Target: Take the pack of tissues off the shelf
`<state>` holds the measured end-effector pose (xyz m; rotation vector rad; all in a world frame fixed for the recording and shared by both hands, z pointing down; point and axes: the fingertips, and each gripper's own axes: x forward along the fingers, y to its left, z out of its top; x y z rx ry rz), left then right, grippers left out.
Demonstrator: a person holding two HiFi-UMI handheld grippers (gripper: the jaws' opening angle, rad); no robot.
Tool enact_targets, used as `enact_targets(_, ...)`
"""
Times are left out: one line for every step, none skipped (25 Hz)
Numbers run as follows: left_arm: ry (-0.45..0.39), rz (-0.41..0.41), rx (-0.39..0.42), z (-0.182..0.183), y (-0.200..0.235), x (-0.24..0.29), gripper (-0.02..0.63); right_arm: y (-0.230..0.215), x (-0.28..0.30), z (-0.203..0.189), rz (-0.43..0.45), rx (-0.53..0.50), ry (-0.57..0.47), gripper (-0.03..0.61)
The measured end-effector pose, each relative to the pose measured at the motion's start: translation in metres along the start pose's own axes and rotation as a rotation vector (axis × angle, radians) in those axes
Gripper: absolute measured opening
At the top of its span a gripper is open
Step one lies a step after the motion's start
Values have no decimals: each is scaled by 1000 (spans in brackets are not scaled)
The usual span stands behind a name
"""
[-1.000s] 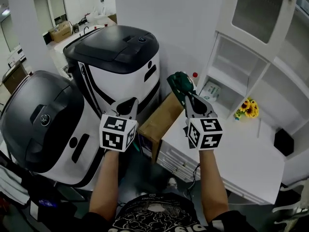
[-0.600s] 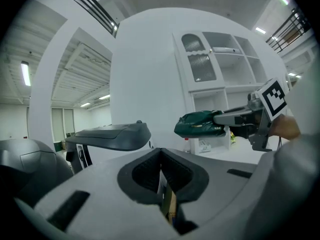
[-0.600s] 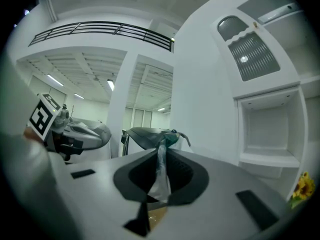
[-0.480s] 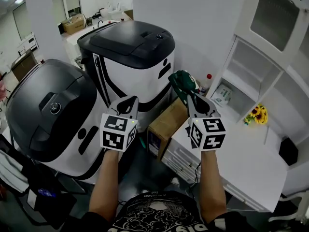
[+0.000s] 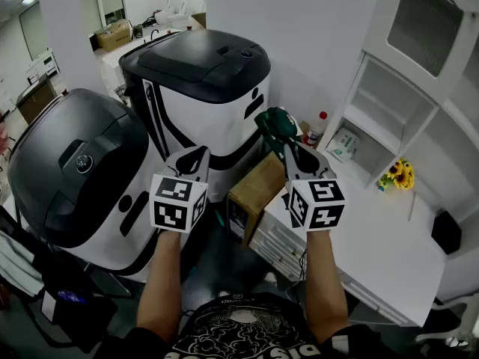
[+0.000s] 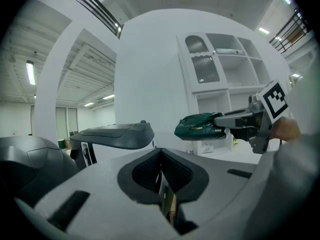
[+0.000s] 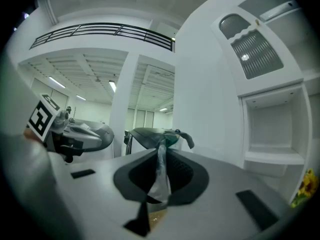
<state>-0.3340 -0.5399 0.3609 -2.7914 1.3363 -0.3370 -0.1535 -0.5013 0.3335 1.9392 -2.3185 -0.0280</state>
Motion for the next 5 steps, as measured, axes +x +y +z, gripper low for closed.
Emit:
enact_targets(1,2,-1,0,0,0,5,0,0,0,0,3,-1,29)
enact_targets(2,3,-2,-1,0,0,5,-1,0,1,-2,4,-2,29)
enact_targets(3,3,-4,-1,0,0,5,-1,-1,1,-3,6,-3,29)
enact_targets(4,4,-5,-2,-1,0,5,-2,-1,1,-5,6,-3,29)
enact_targets(5,4,-6,-2,-1,0,5,-3,-2,1,-7,7,-3,29)
